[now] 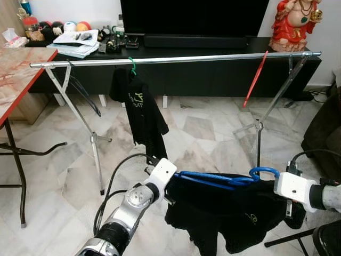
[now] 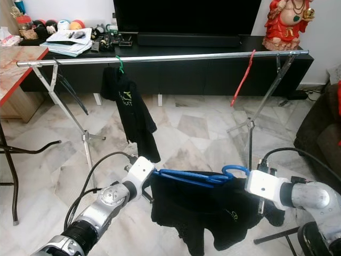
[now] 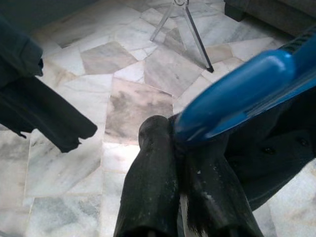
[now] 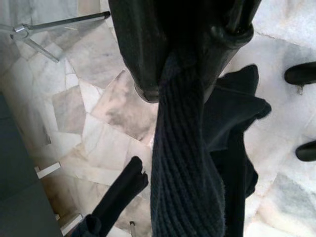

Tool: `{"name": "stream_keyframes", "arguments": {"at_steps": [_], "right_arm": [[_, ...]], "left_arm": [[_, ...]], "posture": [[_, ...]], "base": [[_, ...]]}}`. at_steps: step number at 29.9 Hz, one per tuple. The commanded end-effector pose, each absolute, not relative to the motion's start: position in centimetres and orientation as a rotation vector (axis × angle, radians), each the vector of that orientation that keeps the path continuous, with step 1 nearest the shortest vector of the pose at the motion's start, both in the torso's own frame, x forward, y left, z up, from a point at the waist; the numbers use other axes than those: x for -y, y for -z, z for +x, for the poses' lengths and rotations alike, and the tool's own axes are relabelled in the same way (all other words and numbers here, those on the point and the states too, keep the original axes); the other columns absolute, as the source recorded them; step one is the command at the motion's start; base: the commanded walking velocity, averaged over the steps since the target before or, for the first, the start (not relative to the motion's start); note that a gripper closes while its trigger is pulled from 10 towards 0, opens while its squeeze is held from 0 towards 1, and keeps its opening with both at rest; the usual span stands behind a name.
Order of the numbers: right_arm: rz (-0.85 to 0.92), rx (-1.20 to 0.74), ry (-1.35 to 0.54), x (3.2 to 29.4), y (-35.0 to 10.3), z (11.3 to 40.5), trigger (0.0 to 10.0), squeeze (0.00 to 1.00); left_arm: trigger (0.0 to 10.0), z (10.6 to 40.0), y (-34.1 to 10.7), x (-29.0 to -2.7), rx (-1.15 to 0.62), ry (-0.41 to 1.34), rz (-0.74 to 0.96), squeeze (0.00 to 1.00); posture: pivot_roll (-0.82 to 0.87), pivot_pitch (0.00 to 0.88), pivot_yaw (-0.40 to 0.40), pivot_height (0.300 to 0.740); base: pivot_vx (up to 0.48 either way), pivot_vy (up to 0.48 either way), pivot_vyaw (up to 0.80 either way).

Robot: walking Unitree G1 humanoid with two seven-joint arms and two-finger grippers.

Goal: Hang hanger

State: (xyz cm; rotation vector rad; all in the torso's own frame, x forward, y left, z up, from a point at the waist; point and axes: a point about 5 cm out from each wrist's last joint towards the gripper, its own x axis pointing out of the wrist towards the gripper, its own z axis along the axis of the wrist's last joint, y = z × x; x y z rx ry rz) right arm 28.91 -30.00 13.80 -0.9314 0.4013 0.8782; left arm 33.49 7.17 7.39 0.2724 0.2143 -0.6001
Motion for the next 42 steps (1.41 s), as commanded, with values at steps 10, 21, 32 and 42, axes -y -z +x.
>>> {"name": "stream_keyframes", "arguments": {"at_steps": [10, 21, 32, 42], "right_arm": [[-0.740, -0.628, -0.720, 37.6, -15.5, 25.5, 0.0, 0.00], [-0.801, -0.724, -0.749, 38.7, -15.5, 24.6, 0.0, 0.00], [-1.204, -0.887, -0.705, 39.8, -15.8, 24.9, 0.0, 0.00], [-1.245, -0.636, -0.622, 36.8, -15.6, 28.0, 0.0, 0.00]], "left_arm": [[0.0, 34.0, -6.7, -13.6, -0.281, 0.409, 0.291, 0.00], [0.0, 33.7, -6.6, -13.9, -0.273, 0.442, 0.298, 0.00], [0.0, 33.7, -6.6, -13.9, -0.274, 0.451, 0.322, 0.00], [0.0, 33.2, -6.4, -13.3, -0.274, 0.529, 0.389, 0.00]], "posture": [[-0.14, 0.125, 0.025, 0.740], [-0.14, 0.129, 0.029, 0.740], [-0.14, 0.128, 0.028, 0.740], [-0.14, 0.125, 0.024, 0.740]], "base": [[0.000, 0.000, 0.00], [0.000, 0.000, 0.00], [0.000, 0.000, 0.00], [0.000, 0.000, 0.00]]}}
